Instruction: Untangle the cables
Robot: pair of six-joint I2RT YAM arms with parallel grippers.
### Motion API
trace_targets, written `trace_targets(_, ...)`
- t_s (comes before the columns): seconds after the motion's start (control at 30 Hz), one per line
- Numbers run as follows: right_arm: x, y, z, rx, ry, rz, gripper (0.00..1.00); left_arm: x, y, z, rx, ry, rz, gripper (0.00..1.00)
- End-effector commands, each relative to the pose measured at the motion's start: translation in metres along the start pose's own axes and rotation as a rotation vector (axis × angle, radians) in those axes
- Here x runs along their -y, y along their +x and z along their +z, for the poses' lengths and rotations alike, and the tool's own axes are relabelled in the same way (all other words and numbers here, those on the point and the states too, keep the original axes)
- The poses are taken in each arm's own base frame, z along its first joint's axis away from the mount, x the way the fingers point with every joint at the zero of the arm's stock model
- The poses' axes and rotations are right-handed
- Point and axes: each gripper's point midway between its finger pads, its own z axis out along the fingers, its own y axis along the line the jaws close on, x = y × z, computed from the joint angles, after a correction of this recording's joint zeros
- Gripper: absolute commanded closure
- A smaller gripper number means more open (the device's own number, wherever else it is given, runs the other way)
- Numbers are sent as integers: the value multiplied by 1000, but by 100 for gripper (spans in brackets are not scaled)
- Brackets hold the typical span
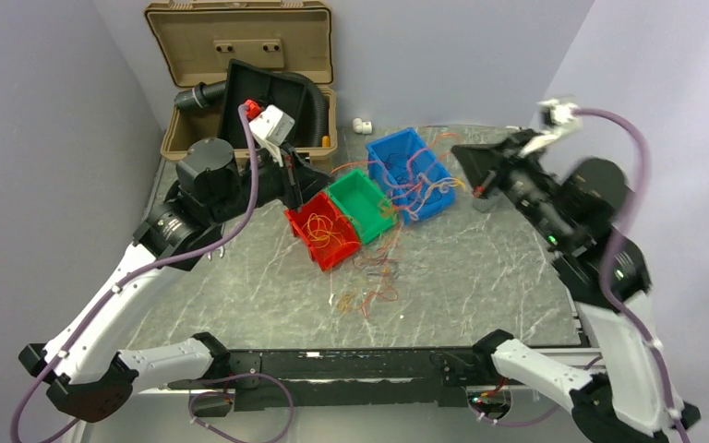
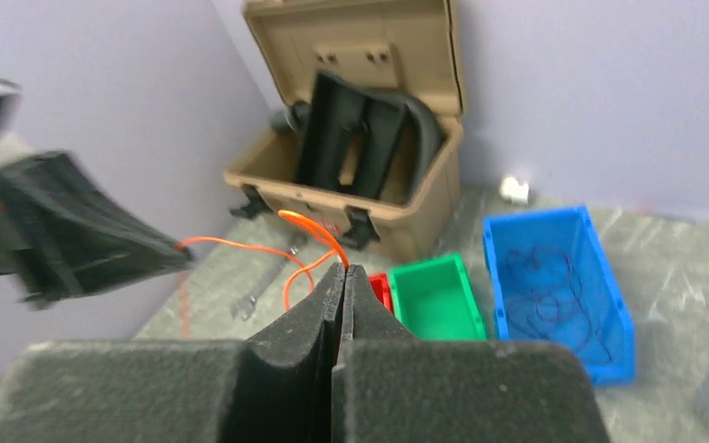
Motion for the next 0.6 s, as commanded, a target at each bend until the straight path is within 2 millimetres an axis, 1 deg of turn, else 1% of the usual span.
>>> trace_targets(0.0,-1,20,-5,-32,-26,16,100,17,-4,10,23,107,-30,100)
trace_targets(0.1,17,82,12,-185,26,60,100,18,0,13,9,116,-36,100)
trace_targets(0.13,20,97,14,-222,34,72,100,18,1,13,5,118,-34,100)
trace_targets(0.17,21,105,15,-241,36,80,100,19,2,14,0,125,-33,100)
trace_targets(0.2,21,108,14,-241,32,87,100,20,2,14,0,132,-30,100)
trace_targets(0.33,13,93,9,-184,-10,87,100,29,6,21,-11,184,-28,100)
trace_targets(0.4,8,90,10,-189,-32,77,100,35,9,27,-17,214,-28,100)
trace_targets(0.57,-5,103,19,-246,-117,74,100,49,19,44,-33,262,-23,100)
